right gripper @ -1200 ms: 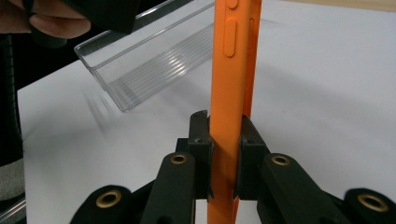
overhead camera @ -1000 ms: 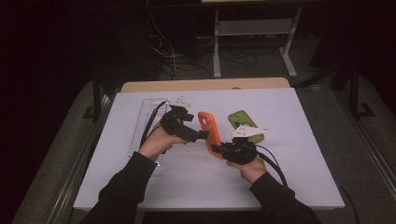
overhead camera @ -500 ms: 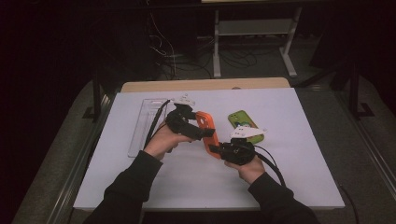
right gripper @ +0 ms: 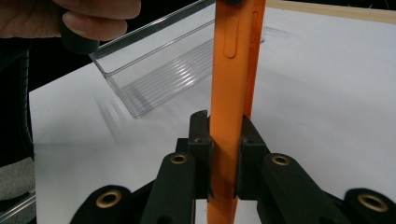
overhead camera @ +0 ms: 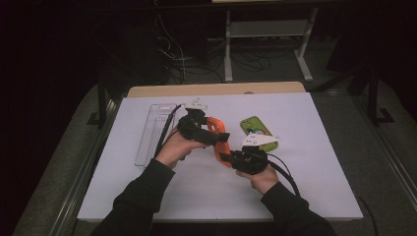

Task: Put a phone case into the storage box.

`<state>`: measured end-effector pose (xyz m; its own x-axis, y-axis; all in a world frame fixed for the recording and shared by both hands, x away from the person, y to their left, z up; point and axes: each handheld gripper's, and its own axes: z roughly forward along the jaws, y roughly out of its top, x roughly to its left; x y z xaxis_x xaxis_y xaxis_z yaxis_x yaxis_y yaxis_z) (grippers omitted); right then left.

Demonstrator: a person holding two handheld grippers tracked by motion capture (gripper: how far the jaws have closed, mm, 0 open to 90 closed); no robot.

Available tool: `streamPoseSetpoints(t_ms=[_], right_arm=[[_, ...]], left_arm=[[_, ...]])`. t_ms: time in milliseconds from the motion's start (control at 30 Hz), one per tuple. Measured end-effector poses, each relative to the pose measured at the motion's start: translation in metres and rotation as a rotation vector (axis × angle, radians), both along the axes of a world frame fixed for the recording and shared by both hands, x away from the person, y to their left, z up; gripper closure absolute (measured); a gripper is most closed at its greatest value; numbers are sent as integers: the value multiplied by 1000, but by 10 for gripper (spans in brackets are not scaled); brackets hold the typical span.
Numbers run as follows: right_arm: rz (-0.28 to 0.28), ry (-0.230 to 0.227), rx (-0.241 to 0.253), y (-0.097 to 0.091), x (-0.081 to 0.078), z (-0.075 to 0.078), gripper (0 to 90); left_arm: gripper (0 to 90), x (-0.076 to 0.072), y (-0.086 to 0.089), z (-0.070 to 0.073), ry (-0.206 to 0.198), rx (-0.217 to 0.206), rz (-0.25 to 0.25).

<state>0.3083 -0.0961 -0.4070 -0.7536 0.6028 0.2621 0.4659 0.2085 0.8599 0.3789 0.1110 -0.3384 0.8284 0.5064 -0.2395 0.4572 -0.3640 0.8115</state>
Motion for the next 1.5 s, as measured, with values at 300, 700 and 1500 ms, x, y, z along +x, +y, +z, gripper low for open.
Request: streamPoseSetpoints(t_ms=[300,700,1500], right_arm=[[3,5,-20,2,0,-3,786],[10,19,-30,4,0,-6,782],[-62,25,-217,-46,-2,-9,125]], left_arm=[[106,0,-1,-1,-1,4,-1],[154,-1,-2,1,8,0,-16],[157,21,34,35,-54,82,147]])
